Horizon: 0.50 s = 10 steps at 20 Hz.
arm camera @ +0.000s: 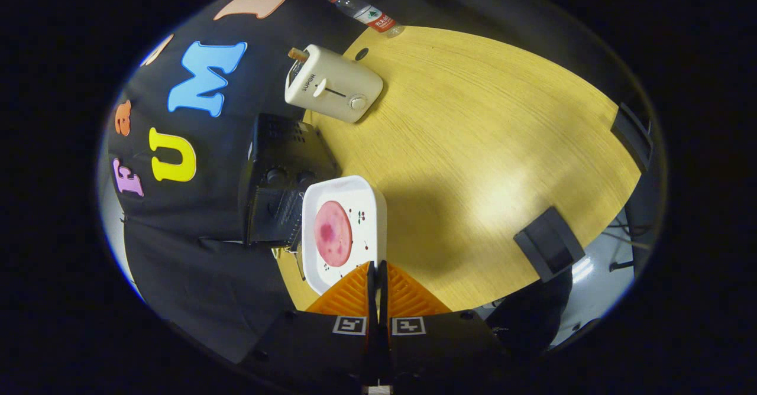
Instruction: Open the toaster oven, put the food inside, and close the toaster oven door.
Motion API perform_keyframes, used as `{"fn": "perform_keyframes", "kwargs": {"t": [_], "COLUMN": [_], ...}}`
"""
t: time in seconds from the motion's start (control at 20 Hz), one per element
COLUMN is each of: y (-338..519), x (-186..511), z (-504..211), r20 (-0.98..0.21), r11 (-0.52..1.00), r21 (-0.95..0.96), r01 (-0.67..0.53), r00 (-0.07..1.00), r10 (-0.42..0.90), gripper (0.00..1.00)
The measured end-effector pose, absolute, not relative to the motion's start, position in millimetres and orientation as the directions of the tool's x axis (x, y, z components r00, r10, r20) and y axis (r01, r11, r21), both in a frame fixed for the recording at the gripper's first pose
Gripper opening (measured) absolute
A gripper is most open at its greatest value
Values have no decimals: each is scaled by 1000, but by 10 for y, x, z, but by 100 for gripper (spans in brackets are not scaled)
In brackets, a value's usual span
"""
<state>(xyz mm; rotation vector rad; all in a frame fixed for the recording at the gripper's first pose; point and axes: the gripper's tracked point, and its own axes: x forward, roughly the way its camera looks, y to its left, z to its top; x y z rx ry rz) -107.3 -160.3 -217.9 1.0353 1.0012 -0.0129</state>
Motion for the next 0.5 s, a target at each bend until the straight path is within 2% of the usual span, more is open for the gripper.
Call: {"fn": "perform_keyframes", "kwargs": {"t": [0.3,0.5], "y": [-945,-535], "x": [-1094,-1016], "z": [-1813,-1740], "r20": [-614,-608], "r11": [486,517], "r21": [780,781], "r01": [394,350], "r00": [633,613], "r10": [471,505], "gripper": [2,2]}}
